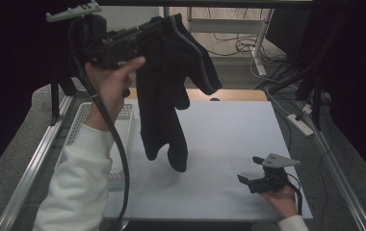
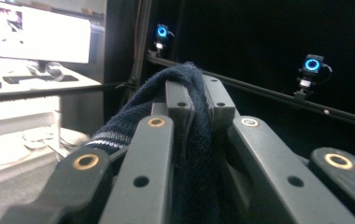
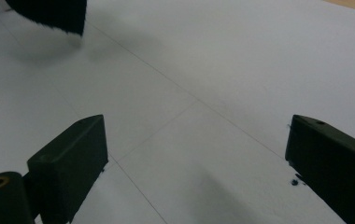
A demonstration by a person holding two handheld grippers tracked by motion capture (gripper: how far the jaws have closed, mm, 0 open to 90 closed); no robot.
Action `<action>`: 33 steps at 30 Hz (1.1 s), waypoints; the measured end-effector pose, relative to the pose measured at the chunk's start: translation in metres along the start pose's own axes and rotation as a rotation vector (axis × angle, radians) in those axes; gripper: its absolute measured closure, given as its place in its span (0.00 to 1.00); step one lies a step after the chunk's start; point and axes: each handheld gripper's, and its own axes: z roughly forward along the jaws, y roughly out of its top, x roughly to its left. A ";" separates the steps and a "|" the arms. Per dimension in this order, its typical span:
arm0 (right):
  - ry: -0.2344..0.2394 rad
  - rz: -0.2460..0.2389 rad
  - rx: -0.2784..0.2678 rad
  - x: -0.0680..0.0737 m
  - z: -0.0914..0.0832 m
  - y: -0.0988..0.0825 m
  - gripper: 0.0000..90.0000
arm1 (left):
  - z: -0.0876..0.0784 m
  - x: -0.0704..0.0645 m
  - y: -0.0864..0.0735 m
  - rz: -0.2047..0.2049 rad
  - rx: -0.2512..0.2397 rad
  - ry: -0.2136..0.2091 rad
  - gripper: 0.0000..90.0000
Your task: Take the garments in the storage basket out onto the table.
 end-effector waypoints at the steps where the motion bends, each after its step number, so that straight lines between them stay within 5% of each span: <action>1: 0.000 0.000 0.000 0.000 0.000 0.000 0.06 | 0.000 0.000 0.000 0.000 0.000 0.000 0.92; 12: 0.003 -0.003 0.006 0.000 0.000 0.000 0.06 | 0.024 0.010 -0.049 -0.057 0.088 -0.031 0.92; 21: 0.004 -0.006 0.007 0.001 0.000 0.000 0.06 | 0.026 0.014 -0.071 -0.072 0.121 -0.033 0.92; 33: 0.004 -0.006 0.008 0.001 0.001 0.000 0.06 | 0.037 0.038 -0.129 -0.116 0.195 -0.024 0.92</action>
